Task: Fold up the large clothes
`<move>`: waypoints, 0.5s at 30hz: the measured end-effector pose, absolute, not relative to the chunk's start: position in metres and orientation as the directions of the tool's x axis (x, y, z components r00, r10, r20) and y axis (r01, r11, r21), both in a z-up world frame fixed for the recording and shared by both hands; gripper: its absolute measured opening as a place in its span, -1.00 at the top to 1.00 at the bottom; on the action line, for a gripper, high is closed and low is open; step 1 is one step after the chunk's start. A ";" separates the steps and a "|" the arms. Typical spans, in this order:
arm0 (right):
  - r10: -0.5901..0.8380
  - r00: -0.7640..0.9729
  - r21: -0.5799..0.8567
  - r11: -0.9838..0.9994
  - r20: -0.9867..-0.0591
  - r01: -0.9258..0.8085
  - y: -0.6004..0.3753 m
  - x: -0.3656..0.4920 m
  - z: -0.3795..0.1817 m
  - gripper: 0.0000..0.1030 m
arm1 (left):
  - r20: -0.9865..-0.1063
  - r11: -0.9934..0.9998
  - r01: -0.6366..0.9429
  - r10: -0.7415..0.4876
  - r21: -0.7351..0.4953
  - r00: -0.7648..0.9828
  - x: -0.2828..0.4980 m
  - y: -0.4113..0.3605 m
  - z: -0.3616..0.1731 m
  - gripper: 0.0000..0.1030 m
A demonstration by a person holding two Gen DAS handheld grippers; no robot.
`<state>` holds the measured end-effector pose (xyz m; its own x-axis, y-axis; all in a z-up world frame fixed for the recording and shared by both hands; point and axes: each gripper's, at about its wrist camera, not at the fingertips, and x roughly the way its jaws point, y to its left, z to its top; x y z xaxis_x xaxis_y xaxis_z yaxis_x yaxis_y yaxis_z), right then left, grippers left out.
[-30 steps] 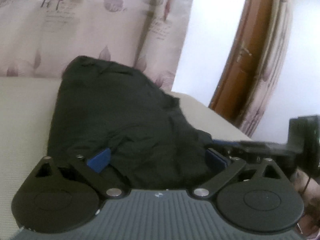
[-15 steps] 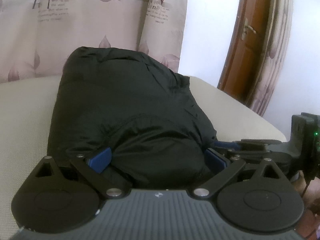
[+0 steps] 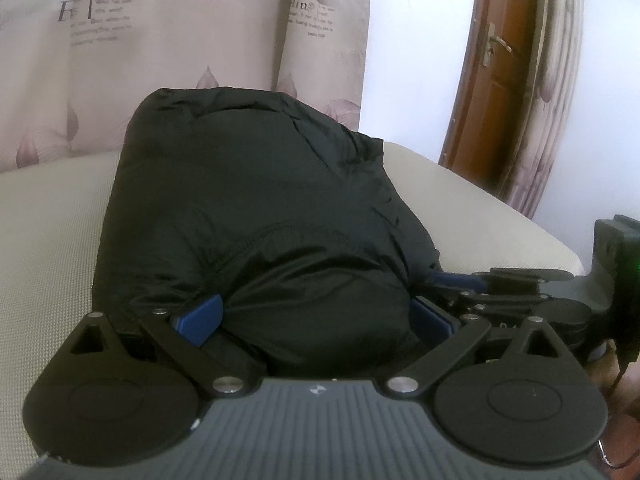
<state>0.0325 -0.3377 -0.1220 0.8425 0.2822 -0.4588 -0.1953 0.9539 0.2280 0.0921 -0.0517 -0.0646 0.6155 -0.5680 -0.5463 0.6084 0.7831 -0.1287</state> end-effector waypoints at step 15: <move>0.281 0.845 0.232 0.953 -0.454 -0.193 -0.340 0.033 -0.123 0.48 | -0.561 0.781 0.619 -0.547 -0.076 0.621 0.094 -0.059 -0.079 -0.95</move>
<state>0.0332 -0.3402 -0.1230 0.8453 0.2815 -0.4541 -0.1931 0.9535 0.2316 0.0939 -0.0593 -0.0786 0.6213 -0.5471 -0.5609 0.6195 0.7813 -0.0759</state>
